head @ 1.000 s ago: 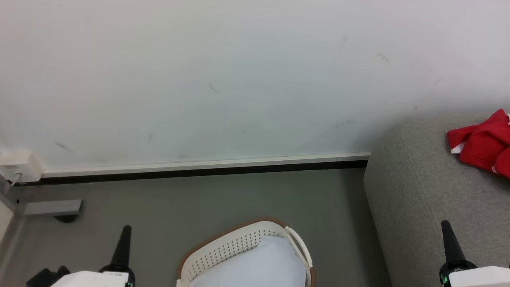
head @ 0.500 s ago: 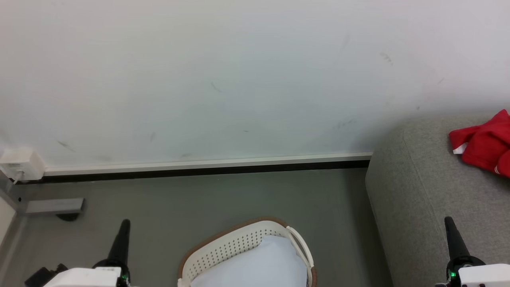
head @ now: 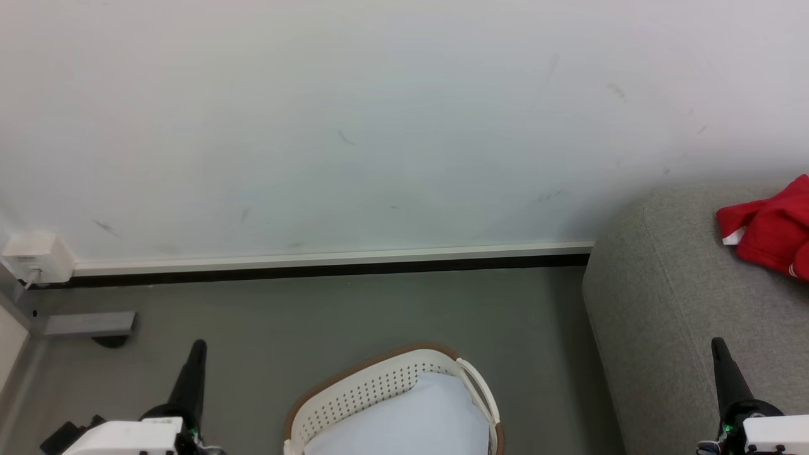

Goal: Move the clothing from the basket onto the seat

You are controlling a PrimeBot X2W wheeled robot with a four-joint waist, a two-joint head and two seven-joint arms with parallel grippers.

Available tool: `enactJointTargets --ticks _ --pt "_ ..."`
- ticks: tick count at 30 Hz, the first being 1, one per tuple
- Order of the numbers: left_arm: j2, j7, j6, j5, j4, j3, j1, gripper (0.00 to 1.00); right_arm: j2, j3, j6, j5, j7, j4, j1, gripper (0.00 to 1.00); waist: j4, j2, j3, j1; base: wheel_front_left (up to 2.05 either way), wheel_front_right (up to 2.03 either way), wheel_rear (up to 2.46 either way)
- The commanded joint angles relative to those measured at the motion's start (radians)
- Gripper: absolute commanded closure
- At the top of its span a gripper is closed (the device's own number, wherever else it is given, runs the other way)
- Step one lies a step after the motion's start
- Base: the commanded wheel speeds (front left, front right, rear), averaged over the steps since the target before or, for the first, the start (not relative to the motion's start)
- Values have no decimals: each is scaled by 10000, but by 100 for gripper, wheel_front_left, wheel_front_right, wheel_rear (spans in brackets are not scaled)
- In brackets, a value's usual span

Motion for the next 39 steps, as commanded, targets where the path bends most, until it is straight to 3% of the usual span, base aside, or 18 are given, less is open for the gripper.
enactJointTargets --ticks 1,20,39 --pt "10 47 -82 -271 -73 71 -157 100 -103 -54 -23 204 54 -79 -160 100 5 0 1 0 0 0 0" --pt "-67 392 -140 -1481 -164 233 -246 100 -189 -132 -25 1633 318 -190 -193 100 90 0 27 0 0 0 0" --pt "-65 394 -141 -1458 -161 227 -241 100 -252 -27 -25 1664 210 -196 -173 100 90 0 27 0 0 0 0"
